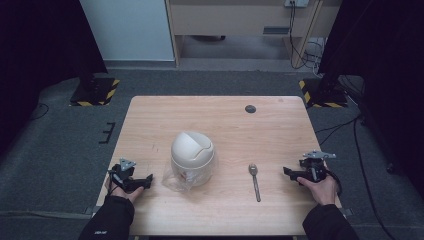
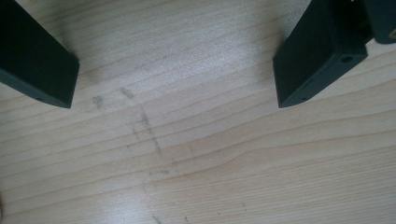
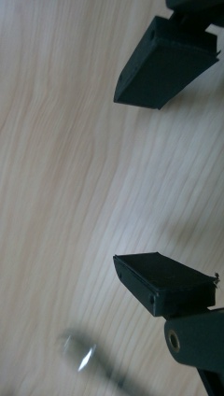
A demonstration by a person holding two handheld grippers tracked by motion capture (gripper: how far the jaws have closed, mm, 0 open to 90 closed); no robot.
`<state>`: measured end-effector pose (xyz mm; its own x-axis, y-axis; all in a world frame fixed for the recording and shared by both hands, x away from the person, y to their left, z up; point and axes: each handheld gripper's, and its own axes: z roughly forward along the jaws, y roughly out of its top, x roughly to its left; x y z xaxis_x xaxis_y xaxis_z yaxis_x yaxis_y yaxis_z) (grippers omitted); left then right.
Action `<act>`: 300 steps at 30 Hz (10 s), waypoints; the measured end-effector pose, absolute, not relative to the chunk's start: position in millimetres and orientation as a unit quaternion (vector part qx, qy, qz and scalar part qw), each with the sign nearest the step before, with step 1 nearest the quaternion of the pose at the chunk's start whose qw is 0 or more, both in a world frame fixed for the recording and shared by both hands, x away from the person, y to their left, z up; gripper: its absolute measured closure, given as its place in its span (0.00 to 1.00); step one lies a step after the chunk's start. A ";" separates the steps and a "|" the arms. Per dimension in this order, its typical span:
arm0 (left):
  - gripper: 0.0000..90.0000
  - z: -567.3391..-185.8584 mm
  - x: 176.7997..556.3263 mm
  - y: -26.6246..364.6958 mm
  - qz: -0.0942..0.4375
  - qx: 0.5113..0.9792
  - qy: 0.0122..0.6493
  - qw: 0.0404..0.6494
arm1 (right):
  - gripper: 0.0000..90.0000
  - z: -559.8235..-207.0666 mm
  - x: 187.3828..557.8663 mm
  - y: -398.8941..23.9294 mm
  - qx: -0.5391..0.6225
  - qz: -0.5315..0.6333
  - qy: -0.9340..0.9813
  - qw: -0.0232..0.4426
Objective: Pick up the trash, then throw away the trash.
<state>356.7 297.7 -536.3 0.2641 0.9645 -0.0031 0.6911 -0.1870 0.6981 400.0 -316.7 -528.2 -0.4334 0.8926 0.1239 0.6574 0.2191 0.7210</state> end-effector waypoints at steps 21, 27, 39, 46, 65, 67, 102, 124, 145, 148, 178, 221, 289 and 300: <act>0.00 -536.3 355.3 288.1 0.218 0.754 0.539 0.307 | 0.24 -428.3 391.8 -287.4 0.358 0.592 0.701 0.176; 0.00 -536.3 355.4 287.9 0.218 0.753 0.539 0.307 | 0.23 -402.9 393.2 -263.3 0.309 0.607 0.713 0.166; 0.00 -536.3 355.5 287.4 0.218 0.753 0.539 0.306 | 0.20 -376.2 402.2 -198.6 0.228 0.624 0.736 0.133; 0.00 -536.3 355.5 287.5 0.218 0.753 0.540 0.307 | 0.21 -367.1 411.0 -166.2 0.196 0.631 0.741 0.117; 0.00 -536.3 355.5 288.1 0.217 0.755 0.537 0.308 | 0.22 -384.7 423.8 -98.3 0.148 0.619 0.769 0.059; 0.00 -536.3 355.5 288.2 0.217 0.755 0.536 0.308 | 0.23 -389.5 423.2 -90.9 0.143 0.611 0.777 0.052; 0.00 -536.3 355.8 288.5 0.215 0.757 0.534 0.309 | 0.27 -408.0 416.6 -79.9 0.146 0.581 0.801 0.012; 0.00 -536.3 355.5 287.9 0.216 0.757 0.533 0.309 | 0.45 -476.5 375.8 -198.6 0.387 0.401 0.815 0.157; 0.00 -536.2 355.2 288.9 0.214 0.761 0.529 0.310 | 0.73 -518.3 367.7 -186.4 0.426 0.309 0.840 0.129; 0.01 -536.1 355.4 289.2 0.216 0.758 0.532 0.310 | 0.87 -517.7 369.1 -188.0 0.425 0.300 0.842 0.139; 0.22 -474.8 337.6 293.6 0.249 0.666 0.517 0.476 | 0.89 -450.5 372.1 -242.8 0.397 0.510 0.739 0.190; 0.37 -350.1 353.6 149.4 0.222 0.636 0.379 0.634 | 0.89 -387.5 370.8 -226.8 0.309 0.615 0.691 0.220; 0.96 -337.3 373.4 112.9 0.184 0.642 0.386 0.636 | 0.68 -418.8 372.4 -219.6 0.306 0.602 0.706 0.211; 0.96 -340.1 384.2 127.0 0.220 0.664 0.383 0.603 | 0.57 -440.6 382.1 -234.7 0.346 0.568 0.715 0.216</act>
<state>384.2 127.0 -340.1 0.6103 0.7739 -0.1692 0.2431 0.0202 0.9698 382.1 -234.7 -440.6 -0.6671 0.7403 0.0831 0.2490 0.1164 0.9615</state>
